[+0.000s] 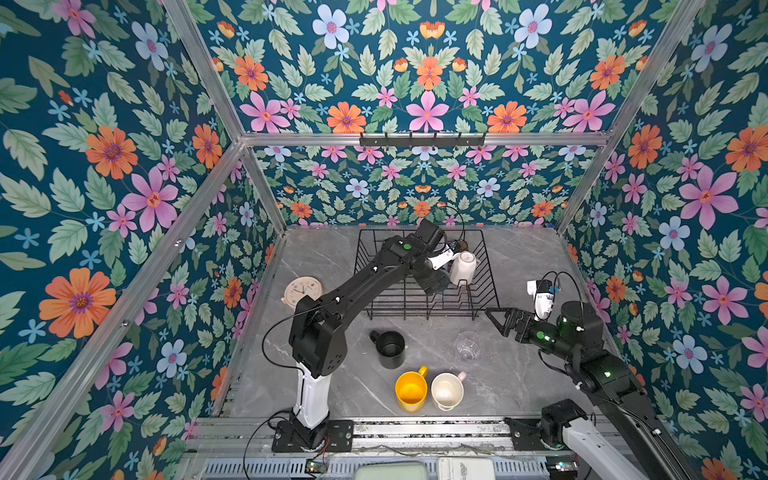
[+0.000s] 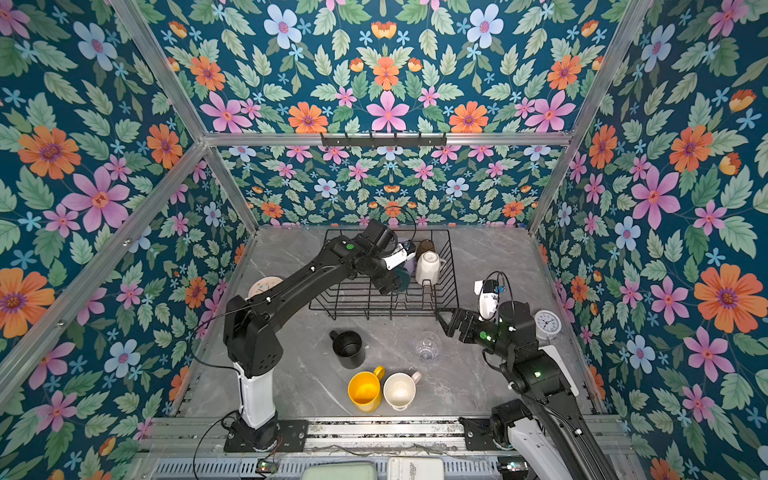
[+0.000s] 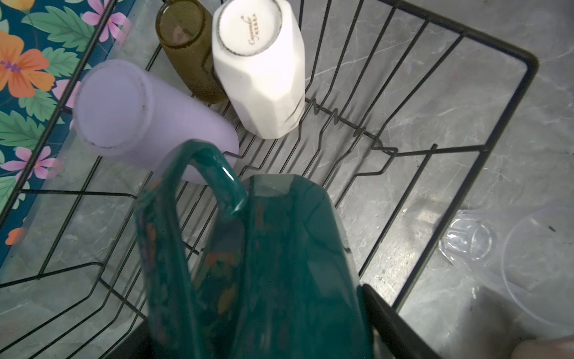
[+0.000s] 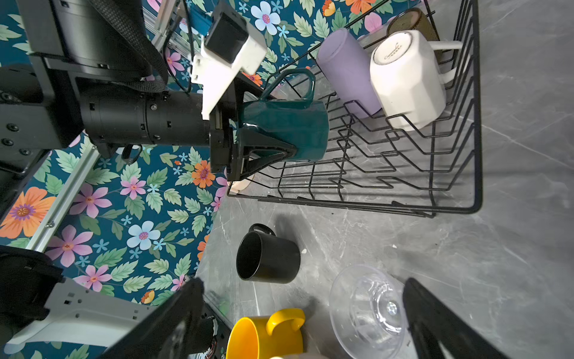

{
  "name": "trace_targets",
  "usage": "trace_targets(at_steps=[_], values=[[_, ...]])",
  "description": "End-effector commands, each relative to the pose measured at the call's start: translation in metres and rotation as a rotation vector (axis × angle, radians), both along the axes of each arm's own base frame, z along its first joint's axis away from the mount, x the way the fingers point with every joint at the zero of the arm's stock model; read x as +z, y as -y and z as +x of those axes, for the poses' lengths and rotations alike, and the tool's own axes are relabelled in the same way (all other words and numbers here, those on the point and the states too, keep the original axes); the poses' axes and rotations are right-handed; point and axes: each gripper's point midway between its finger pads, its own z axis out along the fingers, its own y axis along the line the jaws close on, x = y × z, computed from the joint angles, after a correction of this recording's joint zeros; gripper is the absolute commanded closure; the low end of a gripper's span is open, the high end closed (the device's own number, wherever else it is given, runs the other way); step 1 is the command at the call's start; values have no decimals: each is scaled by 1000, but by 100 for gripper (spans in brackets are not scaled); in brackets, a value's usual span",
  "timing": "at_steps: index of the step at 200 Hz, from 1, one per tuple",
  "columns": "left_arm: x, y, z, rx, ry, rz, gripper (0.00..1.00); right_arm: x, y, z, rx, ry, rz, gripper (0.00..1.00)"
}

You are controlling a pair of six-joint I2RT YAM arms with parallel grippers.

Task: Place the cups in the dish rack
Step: 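Lower the green mug mouth-down into the rack beside the white mug with the left gripper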

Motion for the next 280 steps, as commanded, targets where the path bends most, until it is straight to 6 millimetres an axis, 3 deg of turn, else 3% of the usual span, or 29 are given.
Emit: trace_targets(at_steps=[1, 193, 214, 261, 280], values=[[-2, 5, 2, -21, 19, 18, 100, 2, -1, 0, 1, 9, 9, 1], [-62, 21, 20, 15, -36, 104, 100, -14, -3, -3, 1, -25, 52, 1], [-67, 22, 21, 32, -40, 105, 90, -16, -3, -3, 2, -28, 52, 1], [-67, 26, 25, 61, -32, 85, 44, -18, -3, -4, 1, -33, 53, 1], [-69, 27, 26, 68, -28, 81, 31, -19, -2, -4, -3, -37, 54, 1]])
